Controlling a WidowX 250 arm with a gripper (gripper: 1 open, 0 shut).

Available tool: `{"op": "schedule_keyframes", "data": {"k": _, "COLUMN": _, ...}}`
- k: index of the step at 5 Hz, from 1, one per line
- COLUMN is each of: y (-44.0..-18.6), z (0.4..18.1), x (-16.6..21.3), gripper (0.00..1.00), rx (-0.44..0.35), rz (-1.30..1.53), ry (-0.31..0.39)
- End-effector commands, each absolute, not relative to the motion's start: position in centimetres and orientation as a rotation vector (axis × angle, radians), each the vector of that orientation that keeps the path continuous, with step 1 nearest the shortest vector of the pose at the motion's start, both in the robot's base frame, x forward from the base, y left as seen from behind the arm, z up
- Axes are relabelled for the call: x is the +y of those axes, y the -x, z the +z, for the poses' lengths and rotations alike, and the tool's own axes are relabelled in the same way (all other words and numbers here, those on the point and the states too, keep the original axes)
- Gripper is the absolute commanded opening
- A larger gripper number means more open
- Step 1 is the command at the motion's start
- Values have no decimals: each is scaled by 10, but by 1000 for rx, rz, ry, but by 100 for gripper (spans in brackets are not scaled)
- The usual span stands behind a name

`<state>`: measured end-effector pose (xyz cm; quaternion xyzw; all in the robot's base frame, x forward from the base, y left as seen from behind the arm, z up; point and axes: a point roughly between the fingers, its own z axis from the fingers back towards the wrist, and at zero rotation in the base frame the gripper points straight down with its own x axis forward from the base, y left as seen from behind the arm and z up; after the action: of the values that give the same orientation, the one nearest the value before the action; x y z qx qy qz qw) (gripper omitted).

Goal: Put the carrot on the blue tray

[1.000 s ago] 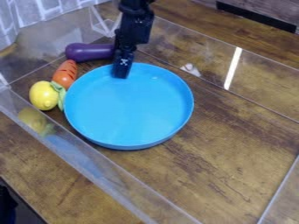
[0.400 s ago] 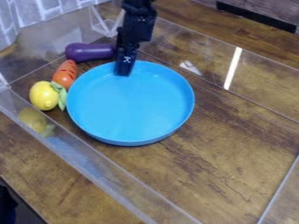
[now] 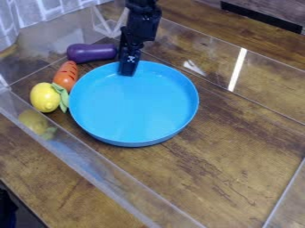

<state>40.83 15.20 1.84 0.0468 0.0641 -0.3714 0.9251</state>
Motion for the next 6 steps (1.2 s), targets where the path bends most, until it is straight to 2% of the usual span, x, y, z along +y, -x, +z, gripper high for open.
{"op": "schedule_keyframes", "data": {"k": 1, "y": -413, "z": 12, "x": 140, "gripper": 0, "rx": 148, "rz": -799, "ry": -87}}
{"op": "schedule_keyframes", "data": {"k": 5, "y": -405, "z": 10, "x": 131, "gripper": 0, "rx": 183, "rz": -821, "ry": -69}}
{"op": "schedule_keyframes", "data": {"k": 6, "y": -402, "z": 8, "x": 128, "gripper": 100, "rx": 193, "rz": -826, "ry": -63}}
